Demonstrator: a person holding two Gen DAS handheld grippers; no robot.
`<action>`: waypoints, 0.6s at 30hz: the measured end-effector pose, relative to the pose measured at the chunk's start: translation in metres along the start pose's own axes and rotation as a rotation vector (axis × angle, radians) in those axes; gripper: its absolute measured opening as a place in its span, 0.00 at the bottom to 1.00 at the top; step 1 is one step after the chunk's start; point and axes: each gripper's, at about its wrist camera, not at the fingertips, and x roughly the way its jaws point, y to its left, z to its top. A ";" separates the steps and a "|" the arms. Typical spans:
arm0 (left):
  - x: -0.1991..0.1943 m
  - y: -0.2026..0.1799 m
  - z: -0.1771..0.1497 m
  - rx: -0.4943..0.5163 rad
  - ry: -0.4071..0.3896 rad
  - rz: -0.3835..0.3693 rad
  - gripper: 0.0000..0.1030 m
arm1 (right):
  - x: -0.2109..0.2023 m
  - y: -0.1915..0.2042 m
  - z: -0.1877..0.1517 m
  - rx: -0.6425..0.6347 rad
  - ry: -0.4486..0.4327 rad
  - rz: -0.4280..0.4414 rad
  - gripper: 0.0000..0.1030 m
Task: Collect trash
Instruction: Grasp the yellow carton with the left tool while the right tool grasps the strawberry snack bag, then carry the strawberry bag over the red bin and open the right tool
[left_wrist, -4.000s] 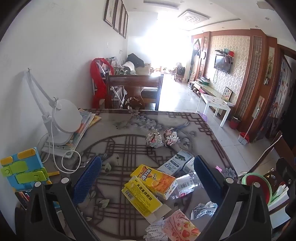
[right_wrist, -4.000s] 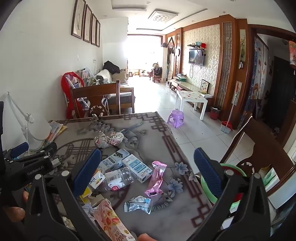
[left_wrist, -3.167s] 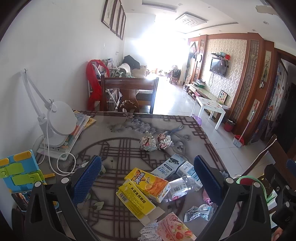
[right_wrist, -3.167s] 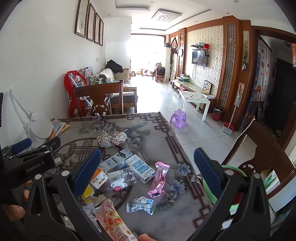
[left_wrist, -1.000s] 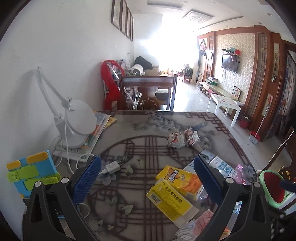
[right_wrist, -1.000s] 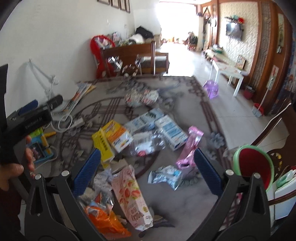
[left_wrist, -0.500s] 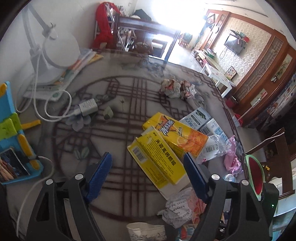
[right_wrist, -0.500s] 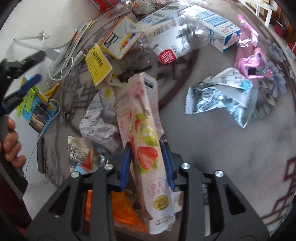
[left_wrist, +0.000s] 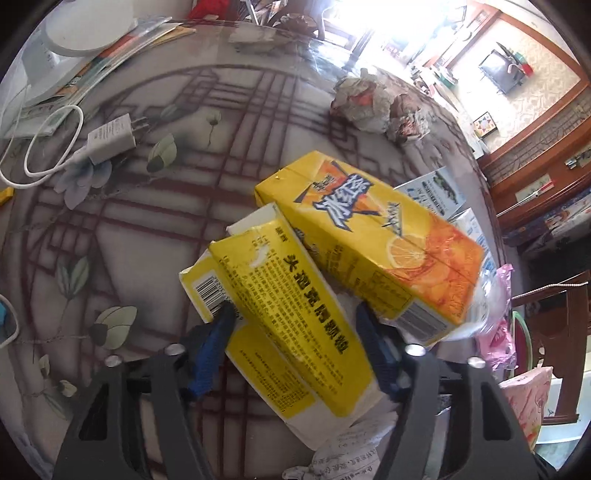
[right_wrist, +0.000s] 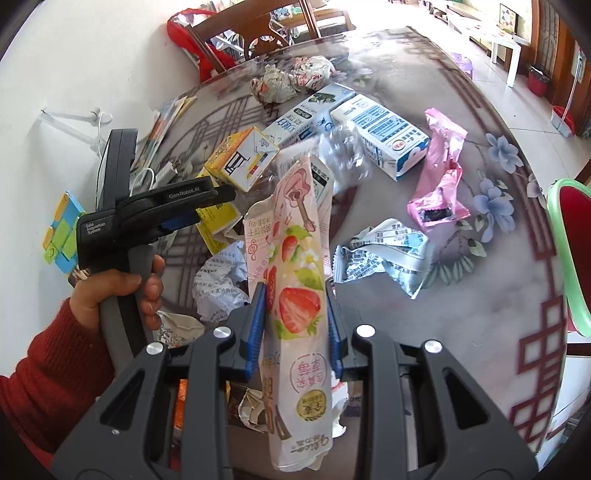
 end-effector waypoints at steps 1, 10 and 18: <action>-0.002 0.000 0.000 -0.005 -0.011 -0.002 0.48 | -0.003 -0.002 0.002 0.001 -0.008 0.006 0.28; -0.042 0.006 -0.007 -0.042 -0.098 -0.045 0.33 | -0.028 -0.005 0.014 -0.036 -0.099 0.037 0.28; -0.102 -0.025 -0.018 0.034 -0.248 -0.027 0.33 | -0.056 -0.022 0.023 -0.055 -0.174 0.059 0.28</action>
